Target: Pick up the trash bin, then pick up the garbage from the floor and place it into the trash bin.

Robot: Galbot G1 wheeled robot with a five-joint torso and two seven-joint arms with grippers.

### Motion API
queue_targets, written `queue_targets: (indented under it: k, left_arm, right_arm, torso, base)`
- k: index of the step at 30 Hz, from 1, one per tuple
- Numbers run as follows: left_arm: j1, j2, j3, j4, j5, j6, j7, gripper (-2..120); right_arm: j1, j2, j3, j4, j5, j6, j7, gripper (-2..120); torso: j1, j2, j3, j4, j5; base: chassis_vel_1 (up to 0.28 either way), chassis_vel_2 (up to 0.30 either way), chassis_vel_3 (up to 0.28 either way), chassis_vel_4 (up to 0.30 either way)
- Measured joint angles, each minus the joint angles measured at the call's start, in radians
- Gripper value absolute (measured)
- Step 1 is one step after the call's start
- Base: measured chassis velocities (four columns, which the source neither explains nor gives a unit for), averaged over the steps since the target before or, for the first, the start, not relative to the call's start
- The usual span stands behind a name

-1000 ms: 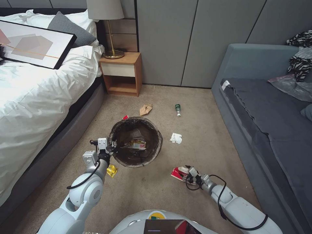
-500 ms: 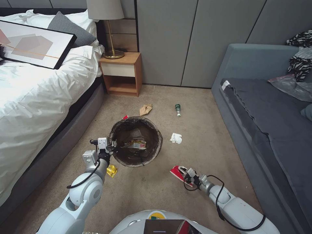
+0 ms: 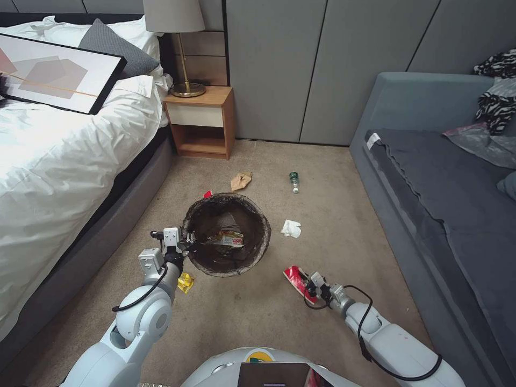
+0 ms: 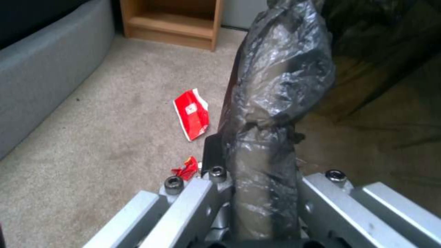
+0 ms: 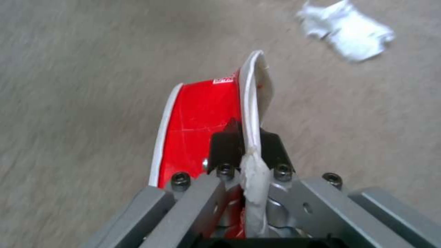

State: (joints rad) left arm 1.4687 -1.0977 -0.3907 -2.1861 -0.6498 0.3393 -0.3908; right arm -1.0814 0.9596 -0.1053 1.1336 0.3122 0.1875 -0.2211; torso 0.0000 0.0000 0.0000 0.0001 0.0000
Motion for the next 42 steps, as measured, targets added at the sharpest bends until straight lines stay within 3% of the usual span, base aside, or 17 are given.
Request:
queue_targets:
  k: [21, 25, 31, 42]
  left_arm:
    - [-0.002, 0.006, 0.014, -0.006, -0.001, 0.001, -0.003, 3]
    - [0.003, 0.012, 0.021, -0.011, -0.003, 0.003, -0.003, 3]
    - [0.004, 0.016, 0.046, -0.013, -0.014, 0.014, -0.001, 3]
    - [0.01, 0.021, 0.072, -0.011, -0.017, 0.026, -0.002, 3]
  right_arm:
    - [-0.018, -0.008, 0.049, 0.082, 0.01, -0.011, 0.064, 0]
    - [-0.044, -0.023, 0.124, 0.188, 0.026, -0.028, 0.125, 0]
    - [-0.089, -0.05, 0.253, 0.443, 0.111, -0.052, 0.251, 0]
    - [-0.08, -0.046, 0.29, 0.613, 0.14, -0.051, 0.358, 0]
  torso:
    - [0.0, 0.0, 0.0, 0.0001, 0.0002]
    - [0.0, 0.0, 0.0, -0.0001, -0.0002]
    - [0.0, 0.0, 0.0, -0.0003, -0.0003]
    - [0.0, 0.0, 0.0, 0.0, -0.0004]
  base:
    - [0.0, 0.0, 0.0, 0.0]
    - [0.0, 0.0, 0.0, 0.0]
    - [0.0, 0.0, 0.0, 0.0]
    - [0.0, 0.0, 0.0, 0.0]
